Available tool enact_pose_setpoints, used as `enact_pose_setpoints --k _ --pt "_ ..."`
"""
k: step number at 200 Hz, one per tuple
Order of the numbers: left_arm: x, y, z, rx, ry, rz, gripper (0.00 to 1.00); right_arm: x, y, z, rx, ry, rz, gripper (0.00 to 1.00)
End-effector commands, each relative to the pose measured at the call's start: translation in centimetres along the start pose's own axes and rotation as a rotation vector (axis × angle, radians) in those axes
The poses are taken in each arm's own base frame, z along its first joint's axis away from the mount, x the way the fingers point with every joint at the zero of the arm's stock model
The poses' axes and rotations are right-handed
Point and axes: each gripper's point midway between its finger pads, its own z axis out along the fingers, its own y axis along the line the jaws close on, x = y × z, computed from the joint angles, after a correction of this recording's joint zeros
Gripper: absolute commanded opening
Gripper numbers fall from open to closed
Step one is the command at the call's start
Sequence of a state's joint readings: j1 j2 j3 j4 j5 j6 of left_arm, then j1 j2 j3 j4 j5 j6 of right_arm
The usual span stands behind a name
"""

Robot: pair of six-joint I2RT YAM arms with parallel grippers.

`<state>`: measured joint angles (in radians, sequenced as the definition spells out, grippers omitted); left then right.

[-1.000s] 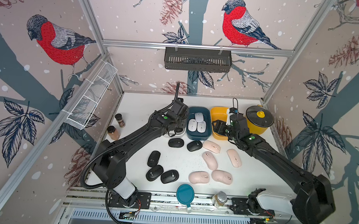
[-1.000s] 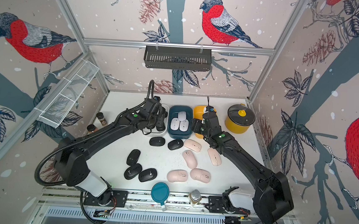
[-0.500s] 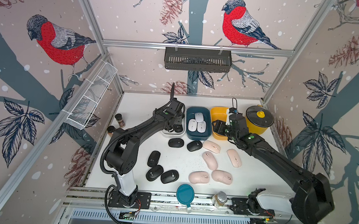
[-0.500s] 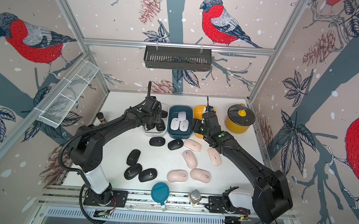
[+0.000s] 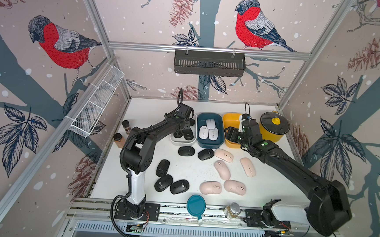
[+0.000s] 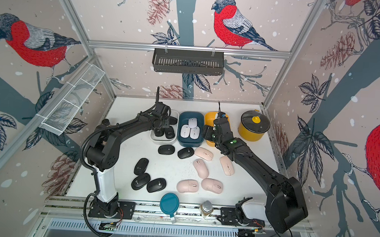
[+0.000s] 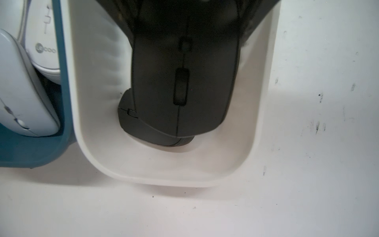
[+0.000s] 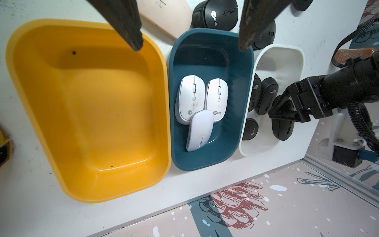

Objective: Place the mice by color into the storage box
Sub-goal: Place the mouse in the storage box.

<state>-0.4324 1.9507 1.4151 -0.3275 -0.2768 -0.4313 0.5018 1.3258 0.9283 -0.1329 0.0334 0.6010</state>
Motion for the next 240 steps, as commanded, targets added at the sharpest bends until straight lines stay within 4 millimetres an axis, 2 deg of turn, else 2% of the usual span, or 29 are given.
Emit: enact_pose_setpoints --k 1,28,90,240 --pt "-1.2 0.5 0.6 -0.018 -0.041 -0.048 0.53 -0.7 0.0 0.1 0.003 -0.019 0.0 0.74" --pt "-1.0 1.2 1.6 -0.039 -0.03 -0.062 0.53 -0.7 0.0 0.4 0.005 -0.011 -0.003 0.74" --pt "-0.6 1.2 3.3 -0.052 -0.011 -0.073 0.53 -0.8 -0.3 0.6 0.016 -0.004 -0.001 0.74" --pt "-0.5 1.6 4.4 -0.08 0.006 -0.079 0.56 -0.7 -0.4 0.8 0.011 0.003 0.01 0.74"
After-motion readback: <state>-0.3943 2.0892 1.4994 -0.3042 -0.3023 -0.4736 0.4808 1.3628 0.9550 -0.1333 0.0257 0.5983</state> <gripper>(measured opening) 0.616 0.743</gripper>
